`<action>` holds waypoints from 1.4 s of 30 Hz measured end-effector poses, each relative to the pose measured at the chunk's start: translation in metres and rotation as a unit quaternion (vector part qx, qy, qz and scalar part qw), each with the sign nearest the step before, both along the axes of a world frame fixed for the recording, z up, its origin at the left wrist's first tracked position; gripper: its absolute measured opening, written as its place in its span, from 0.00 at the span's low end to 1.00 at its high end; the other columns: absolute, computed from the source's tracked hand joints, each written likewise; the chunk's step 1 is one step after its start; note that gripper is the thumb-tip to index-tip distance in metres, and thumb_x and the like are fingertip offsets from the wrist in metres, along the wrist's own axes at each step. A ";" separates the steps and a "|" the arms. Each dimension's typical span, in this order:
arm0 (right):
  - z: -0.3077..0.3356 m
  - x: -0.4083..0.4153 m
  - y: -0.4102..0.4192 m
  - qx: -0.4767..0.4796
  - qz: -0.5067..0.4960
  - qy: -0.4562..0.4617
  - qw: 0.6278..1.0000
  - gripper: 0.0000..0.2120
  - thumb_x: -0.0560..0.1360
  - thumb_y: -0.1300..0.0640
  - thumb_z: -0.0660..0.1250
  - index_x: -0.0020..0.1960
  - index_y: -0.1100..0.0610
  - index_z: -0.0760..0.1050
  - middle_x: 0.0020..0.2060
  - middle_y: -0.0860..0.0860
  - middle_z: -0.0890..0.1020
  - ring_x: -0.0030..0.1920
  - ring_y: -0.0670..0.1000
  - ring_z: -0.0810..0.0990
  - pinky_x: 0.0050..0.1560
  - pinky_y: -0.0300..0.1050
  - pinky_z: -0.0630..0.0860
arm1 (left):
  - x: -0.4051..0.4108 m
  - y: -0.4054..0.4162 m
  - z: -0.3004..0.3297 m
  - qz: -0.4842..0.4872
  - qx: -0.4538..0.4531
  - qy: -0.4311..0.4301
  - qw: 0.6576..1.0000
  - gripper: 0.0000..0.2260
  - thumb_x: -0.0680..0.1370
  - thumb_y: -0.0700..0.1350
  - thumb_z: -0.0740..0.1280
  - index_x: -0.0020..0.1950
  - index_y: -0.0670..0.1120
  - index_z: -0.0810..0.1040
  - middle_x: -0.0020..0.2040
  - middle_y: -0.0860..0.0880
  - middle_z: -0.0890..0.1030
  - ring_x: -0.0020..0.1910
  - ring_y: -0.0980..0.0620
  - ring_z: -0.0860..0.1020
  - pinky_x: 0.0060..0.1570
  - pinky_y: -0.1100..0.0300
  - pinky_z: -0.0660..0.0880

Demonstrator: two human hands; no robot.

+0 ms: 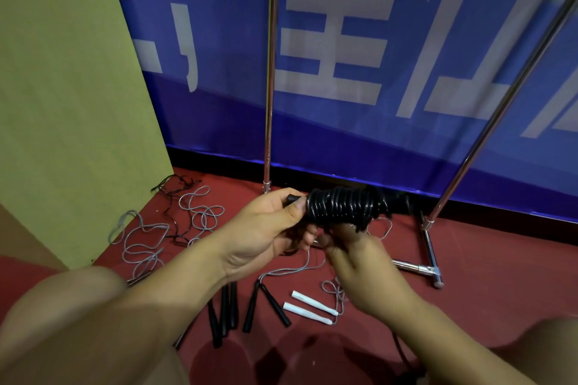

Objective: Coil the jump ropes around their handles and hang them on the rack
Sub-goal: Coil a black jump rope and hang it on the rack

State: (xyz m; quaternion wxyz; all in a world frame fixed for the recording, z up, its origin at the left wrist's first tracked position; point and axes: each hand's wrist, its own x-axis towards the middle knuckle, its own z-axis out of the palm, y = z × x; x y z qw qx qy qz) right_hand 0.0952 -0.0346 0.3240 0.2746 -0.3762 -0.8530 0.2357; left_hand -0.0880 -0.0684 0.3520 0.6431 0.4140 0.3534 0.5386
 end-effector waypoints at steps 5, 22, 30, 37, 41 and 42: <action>-0.001 -0.003 -0.010 -0.009 0.049 -0.064 0.997 0.10 0.83 0.49 0.56 0.43 0.48 0.64 0.36 0.48 0.76 0.39 0.57 0.77 0.41 0.54 0.72 | 0.013 0.000 -0.009 0.098 0.021 0.082 0.992 0.08 0.78 0.45 0.64 0.50 0.40 0.73 0.36 0.44 0.78 0.30 0.54 0.76 0.30 0.63 0.73; 0.008 0.005 -0.022 0.046 -0.002 -0.086 0.995 0.10 0.81 0.47 0.56 0.51 0.49 0.73 0.37 0.47 0.80 0.39 0.54 0.78 0.40 0.53 0.74 | -0.003 0.014 -0.024 0.259 0.147 0.587 0.753 0.09 0.79 0.56 0.64 0.45 0.54 0.69 0.30 0.52 0.76 0.32 0.49 0.76 0.33 0.52 0.71; 0.017 0.016 -0.013 0.163 -0.072 -0.047 0.983 0.13 0.77 0.42 0.59 0.47 0.48 0.78 0.32 0.44 0.79 0.32 0.52 0.79 0.28 0.47 0.72 | -0.018 0.027 -0.030 0.247 0.092 0.586 0.766 0.11 0.75 0.56 0.70 0.39 0.56 0.71 0.30 0.55 0.77 0.32 0.53 0.78 0.34 0.56 0.74; 0.017 0.019 -0.016 0.234 -0.045 -0.008 0.971 0.12 0.77 0.45 0.63 0.45 0.52 0.79 0.32 0.44 0.78 0.30 0.50 0.78 0.25 0.48 0.72 | -0.015 0.030 -0.037 0.235 0.117 0.544 0.797 0.06 0.75 0.55 0.68 0.48 0.54 0.80 0.35 0.54 0.82 0.36 0.53 0.81 0.40 0.49 0.79; 0.015 0.021 -0.016 0.256 -0.025 -0.016 0.966 0.12 0.77 0.47 0.63 0.43 0.53 0.78 0.31 0.45 0.77 0.30 0.52 0.77 0.24 0.48 0.71 | -0.014 0.030 -0.041 0.216 0.109 0.555 0.796 0.06 0.77 0.53 0.69 0.46 0.52 0.79 0.35 0.51 0.82 0.35 0.52 0.79 0.40 0.49 0.78; 0.015 0.022 -0.015 0.255 -0.028 -0.017 0.966 0.12 0.77 0.47 0.63 0.43 0.53 0.78 0.31 0.45 0.78 0.30 0.52 0.77 0.24 0.49 0.71 | -0.015 0.031 -0.041 0.210 0.105 0.561 0.794 0.05 0.77 0.52 0.69 0.46 0.51 0.79 0.35 0.51 0.81 0.35 0.52 0.79 0.40 0.49 0.78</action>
